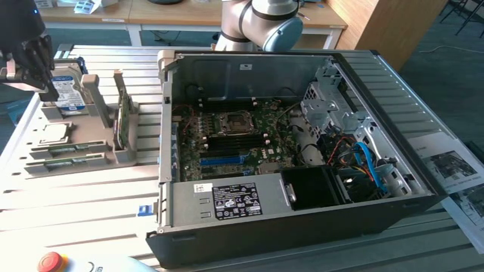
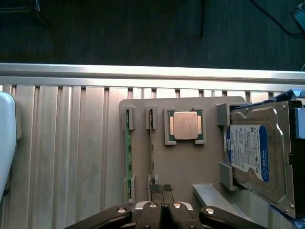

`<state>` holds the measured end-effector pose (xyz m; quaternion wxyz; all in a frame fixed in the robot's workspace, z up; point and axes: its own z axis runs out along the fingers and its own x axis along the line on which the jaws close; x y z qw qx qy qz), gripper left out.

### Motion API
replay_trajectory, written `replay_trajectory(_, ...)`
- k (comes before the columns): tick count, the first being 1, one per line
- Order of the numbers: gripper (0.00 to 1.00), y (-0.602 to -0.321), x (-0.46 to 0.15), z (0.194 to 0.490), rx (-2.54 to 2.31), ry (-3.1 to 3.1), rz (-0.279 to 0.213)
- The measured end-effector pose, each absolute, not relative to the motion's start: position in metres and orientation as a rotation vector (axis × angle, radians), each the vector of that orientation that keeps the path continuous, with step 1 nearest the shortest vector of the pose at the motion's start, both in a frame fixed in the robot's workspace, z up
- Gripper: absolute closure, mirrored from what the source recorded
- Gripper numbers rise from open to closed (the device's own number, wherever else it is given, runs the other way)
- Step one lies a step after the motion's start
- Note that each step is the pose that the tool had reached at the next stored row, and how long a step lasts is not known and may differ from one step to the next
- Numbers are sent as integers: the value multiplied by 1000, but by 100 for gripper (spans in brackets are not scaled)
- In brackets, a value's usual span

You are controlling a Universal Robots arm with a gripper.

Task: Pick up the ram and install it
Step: 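Pick up the ram and move it above insertion slot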

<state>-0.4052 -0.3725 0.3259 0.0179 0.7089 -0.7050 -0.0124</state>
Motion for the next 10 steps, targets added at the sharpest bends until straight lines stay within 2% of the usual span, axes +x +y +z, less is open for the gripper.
replay_trajectory(10,89,-373,-405,326,2202,-2190,-38)
